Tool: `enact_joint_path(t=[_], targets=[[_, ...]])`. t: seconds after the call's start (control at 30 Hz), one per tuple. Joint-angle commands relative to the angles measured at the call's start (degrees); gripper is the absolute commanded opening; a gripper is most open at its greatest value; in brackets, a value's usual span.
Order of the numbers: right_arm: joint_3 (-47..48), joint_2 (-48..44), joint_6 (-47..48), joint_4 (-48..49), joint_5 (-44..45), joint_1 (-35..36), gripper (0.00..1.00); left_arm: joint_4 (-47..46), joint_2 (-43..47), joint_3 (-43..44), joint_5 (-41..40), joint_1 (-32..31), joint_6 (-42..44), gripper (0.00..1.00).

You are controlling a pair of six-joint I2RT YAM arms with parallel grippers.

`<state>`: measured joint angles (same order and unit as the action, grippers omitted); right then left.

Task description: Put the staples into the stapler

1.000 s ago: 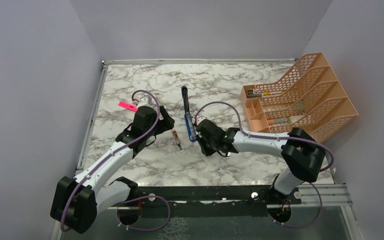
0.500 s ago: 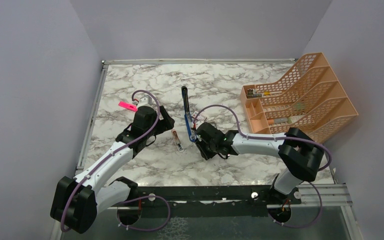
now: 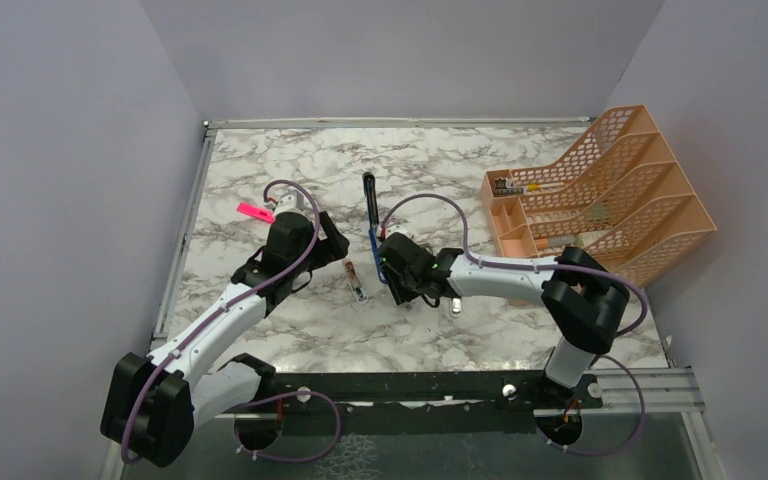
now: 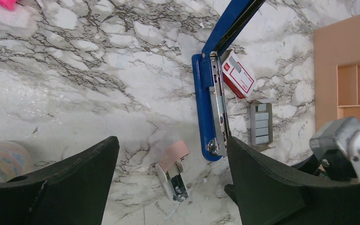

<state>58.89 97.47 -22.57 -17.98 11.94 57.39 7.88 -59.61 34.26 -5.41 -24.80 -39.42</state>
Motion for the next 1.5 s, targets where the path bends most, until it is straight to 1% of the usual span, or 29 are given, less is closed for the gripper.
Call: enact_joint_path(t=[0.0, 0.17, 0.23, 0.43, 0.63, 0.83, 1.07, 1.23, 1.4, 1.47], targets=[[1.8, 3.6, -3.1, -5.3, 4.4, 0.4, 0.40, -0.1, 1.0, 0.3, 0.1, 0.4, 0.1, 0.85], [1.8, 4.9, -5.5, -8.8, 8.4, 1.4, 0.41, -0.7, 0.9, -0.5, 0.3, 0.4, 0.0, 0.85], [1.3, 5.0, -6.6, -10.2, 8.5, 1.7, 0.41, -0.8, 0.6, -0.6, 0.5, 0.4, 0.0, 0.85], [-1.4, 3.2, -8.2, -10.9, 5.6, 2.4, 0.41, -1.5, 0.5, -0.8, 0.8, 0.4, -0.2, 0.85], [-2.3, 2.2, -10.3, -13.1, 5.6, 2.5, 0.41, -2.2, -0.1, -1.1, 1.4, 0.4, -0.7, 0.85], [-2.3, 1.4, -12.6, -15.4, 5.8, 2.6, 0.42, -2.4, 0.0, -1.3, 1.5, 0.4, -0.8, 0.85], [-1.4, 0.8, -16.6, -17.3, 3.4, 2.6, 0.42, -2.7, -0.2, -1.2, 1.8, 0.4, -0.9, 0.85], [-0.9, 1.3, -18.2, -16.4, 2.1, 2.6, 0.37, -2.8, -0.2, -1.1, 1.9, 0.4, -0.9, 0.85], [0.4, 1.8, -17.0, -15.9, 2.2, 2.6, 0.36, -2.7, -0.2, -0.9, 1.9, 0.4, -0.8, 0.85], [0.6, 1.6, -16.6, -15.7, 2.3, 2.6, 0.33, -2.6, -0.2, -0.9, 1.8, 0.4, -0.7, 0.85]])
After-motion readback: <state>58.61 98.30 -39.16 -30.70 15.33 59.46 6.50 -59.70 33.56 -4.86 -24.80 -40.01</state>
